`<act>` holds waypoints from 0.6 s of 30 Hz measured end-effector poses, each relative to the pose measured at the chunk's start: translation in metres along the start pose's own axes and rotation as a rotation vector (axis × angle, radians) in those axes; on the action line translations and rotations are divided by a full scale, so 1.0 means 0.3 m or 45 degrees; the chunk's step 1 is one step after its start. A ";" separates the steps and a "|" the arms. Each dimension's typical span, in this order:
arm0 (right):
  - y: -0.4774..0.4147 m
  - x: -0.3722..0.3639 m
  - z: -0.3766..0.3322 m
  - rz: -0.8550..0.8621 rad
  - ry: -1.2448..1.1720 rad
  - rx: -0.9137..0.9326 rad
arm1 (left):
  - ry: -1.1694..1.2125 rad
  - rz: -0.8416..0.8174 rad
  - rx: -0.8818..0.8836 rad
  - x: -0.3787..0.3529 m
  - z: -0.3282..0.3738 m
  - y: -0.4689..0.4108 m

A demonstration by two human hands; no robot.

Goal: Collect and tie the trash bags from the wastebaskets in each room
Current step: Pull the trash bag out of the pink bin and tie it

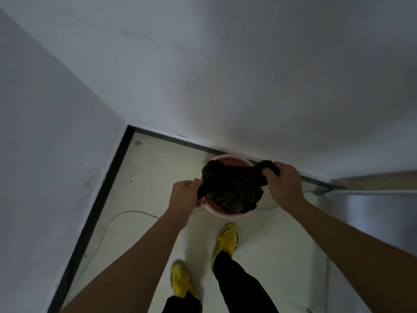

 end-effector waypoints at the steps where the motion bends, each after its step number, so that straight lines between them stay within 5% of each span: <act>1: 0.027 0.020 -0.010 0.024 -0.018 0.003 | -0.018 -0.024 -0.021 0.012 0.005 0.031; 10: 0.419 0.052 -0.072 0.263 -0.261 -0.110 | -0.420 -0.075 -0.390 0.252 -0.060 0.294; 18: 0.863 0.080 -0.118 0.403 -0.392 -0.184 | -0.399 -0.046 -0.535 0.498 -0.184 0.560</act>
Point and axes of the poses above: each hand's wrist, its own y-axis away from the middle knuckle, its own x-axis out of the back of the hand, z = x × y, the point moved 6 cm from there along -y, towards the middle knuckle, and after that the axes turned 15 degrees about y, right-handed, at the moved point
